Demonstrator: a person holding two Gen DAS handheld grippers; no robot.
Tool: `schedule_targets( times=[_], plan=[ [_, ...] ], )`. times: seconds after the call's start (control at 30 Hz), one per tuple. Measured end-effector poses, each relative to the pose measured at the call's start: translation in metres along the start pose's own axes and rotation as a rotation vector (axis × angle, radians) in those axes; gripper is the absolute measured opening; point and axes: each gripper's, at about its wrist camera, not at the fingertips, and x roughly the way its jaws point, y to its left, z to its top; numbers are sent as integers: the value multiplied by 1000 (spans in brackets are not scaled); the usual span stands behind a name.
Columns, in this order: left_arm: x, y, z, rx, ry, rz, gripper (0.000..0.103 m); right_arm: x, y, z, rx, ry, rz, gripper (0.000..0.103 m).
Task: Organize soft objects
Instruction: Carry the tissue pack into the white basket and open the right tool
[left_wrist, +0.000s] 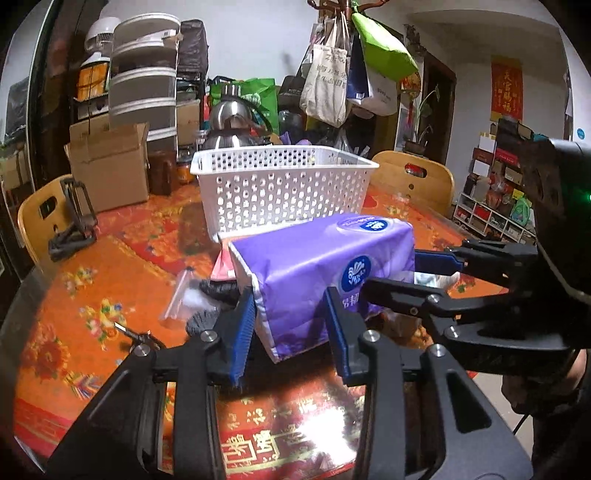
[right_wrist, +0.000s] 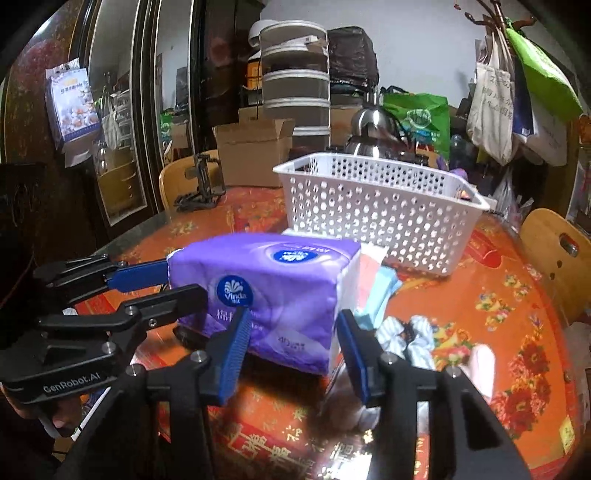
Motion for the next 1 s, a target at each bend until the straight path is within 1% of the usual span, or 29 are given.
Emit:
schedule_targets(
  times=[0.17, 0.33, 0.57, 0.7, 0.8, 0.9, 1.0],
  plan=[
    [-2, -6, 24, 34, -40, 25, 34, -4, -1, 11, -14, -13, -19, 47],
    [-3, -18, 49, 77, -74, 42, 34, -9, -11, 26, -3, -36, -41, 47],
    [9, -29, 85, 127, -105, 47, 34, -10, -32, 53, 19, -49, -61, 47],
    [21, -28, 109, 132, -107, 39, 35, -5, -45, 71, 28, -56, -70, 47],
    [33, -27, 135, 136, -116, 40, 34, 0, -56, 94, 25, -66, -78, 47],
    [47, -22, 169, 135, -123, 41, 34, 5, -69, 122, 27, -73, -74, 47],
    [67, -14, 205, 129, -110, 40, 35, 18, -83, 150, 21, -60, -83, 47]
  ],
)
